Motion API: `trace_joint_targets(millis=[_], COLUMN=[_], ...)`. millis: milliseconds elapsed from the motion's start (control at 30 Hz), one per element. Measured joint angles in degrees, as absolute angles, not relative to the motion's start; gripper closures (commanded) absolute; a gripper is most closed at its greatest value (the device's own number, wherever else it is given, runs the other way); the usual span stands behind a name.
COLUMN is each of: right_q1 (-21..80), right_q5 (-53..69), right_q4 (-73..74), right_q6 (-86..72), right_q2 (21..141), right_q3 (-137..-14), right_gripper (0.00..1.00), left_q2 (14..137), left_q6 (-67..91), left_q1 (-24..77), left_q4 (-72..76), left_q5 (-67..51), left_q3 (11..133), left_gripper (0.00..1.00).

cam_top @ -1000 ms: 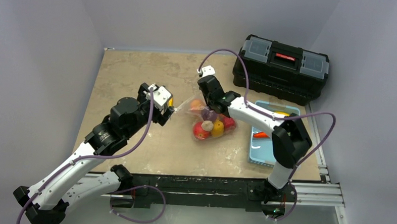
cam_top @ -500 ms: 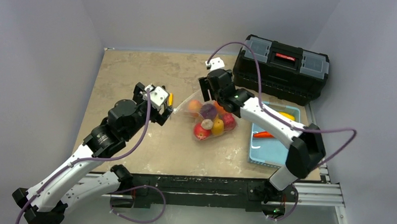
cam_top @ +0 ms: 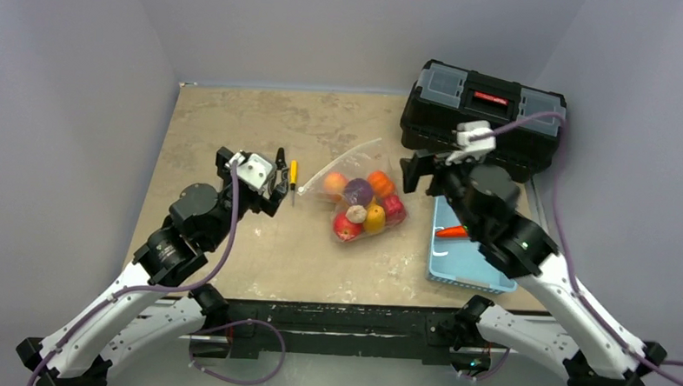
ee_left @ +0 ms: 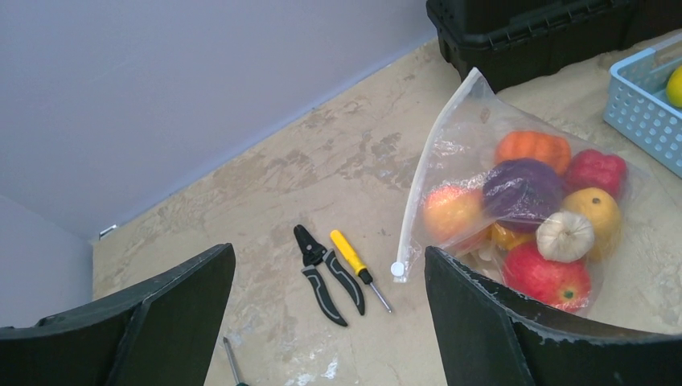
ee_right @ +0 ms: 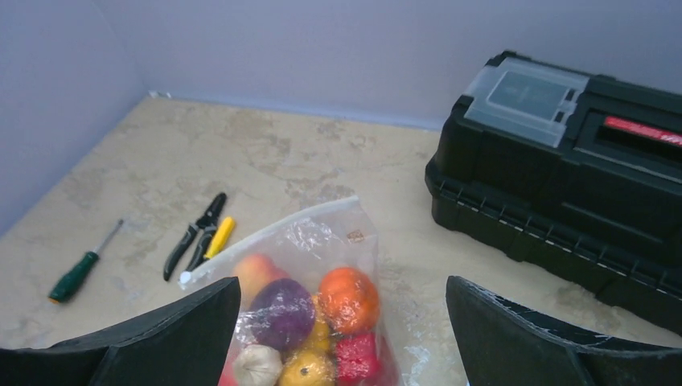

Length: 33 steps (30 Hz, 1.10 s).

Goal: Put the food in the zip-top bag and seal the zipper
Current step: Place the zipper food storage bag at the center of the board, then reset both arms

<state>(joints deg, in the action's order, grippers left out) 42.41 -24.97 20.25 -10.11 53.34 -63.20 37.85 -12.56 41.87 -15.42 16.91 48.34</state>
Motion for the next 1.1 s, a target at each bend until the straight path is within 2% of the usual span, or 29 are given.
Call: trace_joint_targets(millis=[300,667,1100], right_q1=[42.4,42.4,42.4], right_q5=[-29.2,-34.9,-35.2], right_q4=[25.1,31.4,31.9], right_q6=[-10.8,-11.4,-11.7], right_q2=[32.4,29.8,26.2], right_q3=[-64.4,-67.1,-68.4], right_gripper=[0.01,0.01,0.01], left_q2=[31.0,17.3,12.3], left_q6=[-5.1,9.8,14.7], left_q1=[42.1,42.1,42.1], left_q4=[-17.2,-25.2,-32.6], left_q5=[19.5,20.7,21.9], left_q3=[49.6,57.5,58.0], left_gripper=[0.11,0.09,0.09])
